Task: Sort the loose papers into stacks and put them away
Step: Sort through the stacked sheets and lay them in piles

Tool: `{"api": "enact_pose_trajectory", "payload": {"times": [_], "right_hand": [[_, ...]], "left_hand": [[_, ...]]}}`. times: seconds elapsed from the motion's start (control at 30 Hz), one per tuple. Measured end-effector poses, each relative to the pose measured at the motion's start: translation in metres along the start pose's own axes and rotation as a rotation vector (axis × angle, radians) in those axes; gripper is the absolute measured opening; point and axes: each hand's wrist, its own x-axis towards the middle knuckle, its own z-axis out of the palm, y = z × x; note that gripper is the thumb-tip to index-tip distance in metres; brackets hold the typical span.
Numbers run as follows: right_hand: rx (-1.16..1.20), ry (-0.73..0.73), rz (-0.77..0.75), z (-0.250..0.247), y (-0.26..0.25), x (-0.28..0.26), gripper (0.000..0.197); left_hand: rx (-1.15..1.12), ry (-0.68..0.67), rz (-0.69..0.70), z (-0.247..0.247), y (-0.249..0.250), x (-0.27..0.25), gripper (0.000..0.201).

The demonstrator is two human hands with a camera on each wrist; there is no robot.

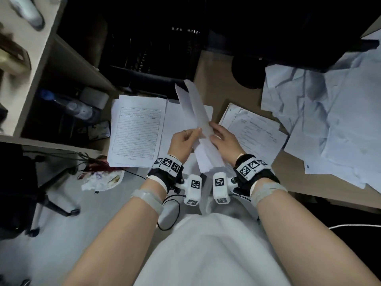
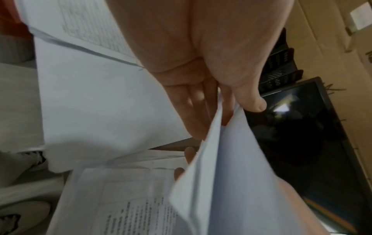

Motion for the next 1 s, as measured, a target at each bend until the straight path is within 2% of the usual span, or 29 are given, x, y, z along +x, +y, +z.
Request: {"api": "enact_pose_trajectory", "payload": {"times": [0.13,0.3,0.37,0.43,0.5,0.57,0.63,0.77,0.9,1.0], "right_hand": [[0.055,-0.091,0.006,-0.011,-0.011,-0.022,0.050],[0.107,-0.160,0.015,-0.021,-0.010,-0.029,0.067],[0.132,-0.134,0.051,-0.020,-0.012,-0.025,0.067],[0.083,-0.056,0.072,-0.022,-0.016,-0.021,0.050],[-0.033,0.085,0.066,-0.025,-0.011,-0.013,0.027],[-0.108,0.171,0.050,-0.027,-0.002,-0.007,0.018],[-0.156,0.181,0.071,-0.025,0.007,-0.002,0.021],[-0.270,0.226,0.134,-0.008,0.014,0.007,0.046],[-0.364,0.234,0.246,0.016,0.023,0.018,0.047],[-0.392,0.256,0.327,0.033,0.034,0.028,0.045]], "left_hand": [[-0.028,0.051,0.003,0.010,-0.004,-0.010,0.031],[-0.035,0.080,0.039,0.015,0.002,-0.019,0.024],[-0.043,0.117,0.046,0.011,0.003,-0.018,0.023],[-0.005,0.176,0.055,0.004,0.002,-0.014,0.019],[0.055,0.234,0.064,-0.008,0.001,-0.012,0.012],[0.090,0.273,0.054,-0.021,-0.001,-0.010,0.008],[0.108,0.301,0.033,-0.034,-0.005,-0.008,0.013],[0.129,0.374,-0.003,-0.057,-0.018,-0.004,0.020],[0.143,0.433,-0.019,-0.085,-0.030,0.005,0.020],[0.177,0.388,-0.039,-0.104,-0.035,0.013,0.022]]}}
